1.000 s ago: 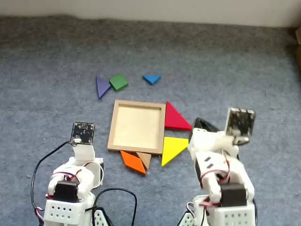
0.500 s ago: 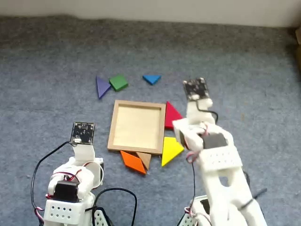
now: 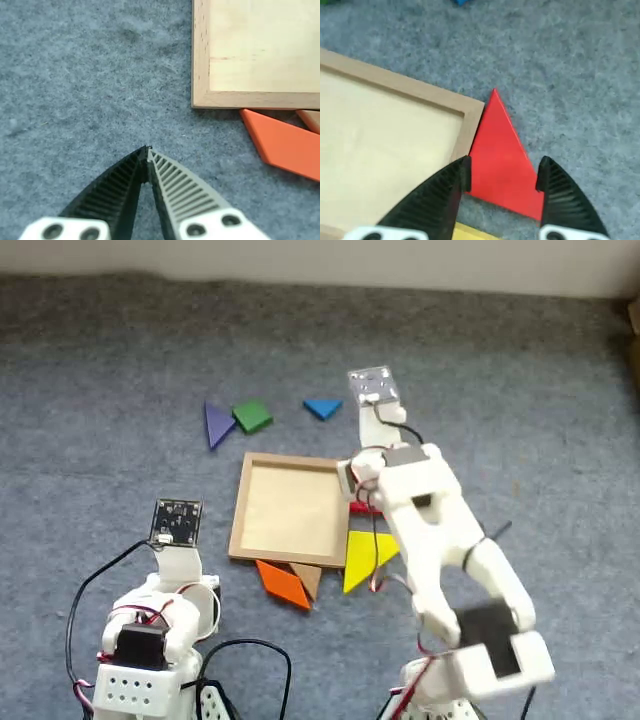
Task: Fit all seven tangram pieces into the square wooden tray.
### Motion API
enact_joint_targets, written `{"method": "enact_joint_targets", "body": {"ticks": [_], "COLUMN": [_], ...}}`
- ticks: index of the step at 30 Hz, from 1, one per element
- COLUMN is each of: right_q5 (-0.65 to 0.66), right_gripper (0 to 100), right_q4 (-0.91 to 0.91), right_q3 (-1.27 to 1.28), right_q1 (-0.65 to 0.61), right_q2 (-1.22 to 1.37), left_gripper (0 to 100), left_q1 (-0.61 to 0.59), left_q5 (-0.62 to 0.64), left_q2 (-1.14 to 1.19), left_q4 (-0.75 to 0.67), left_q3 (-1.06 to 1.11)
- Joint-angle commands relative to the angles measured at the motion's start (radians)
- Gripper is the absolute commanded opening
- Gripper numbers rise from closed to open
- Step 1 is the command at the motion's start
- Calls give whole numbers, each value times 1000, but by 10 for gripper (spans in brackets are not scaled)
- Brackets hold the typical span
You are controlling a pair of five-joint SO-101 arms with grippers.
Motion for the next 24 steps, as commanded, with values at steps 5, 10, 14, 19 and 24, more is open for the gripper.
{"method": "enact_joint_targets", "body": {"ticks": [5,10,14,19,24], "right_q5": [-15,-14,-14,-12,-12], "right_gripper": [217,217,217,217,217], "right_q4": [-12,-8,35,153,335], "right_q3": [-151,-147,-151,-156,-257], "right_q1": [-8,39,116,186,205], "right_q2": [171,213,211,206,153], "left_gripper": [7,7,7,7,7], "left_q1": [-12,-12,-12,-12,-12], "left_q5": [-3,-3,-3,-3,-3], "left_q2": [-27,-27,-27,-27,-27], "left_q4": [6,6,6,6,6], "left_q3": [19,19,19,19,19]}}
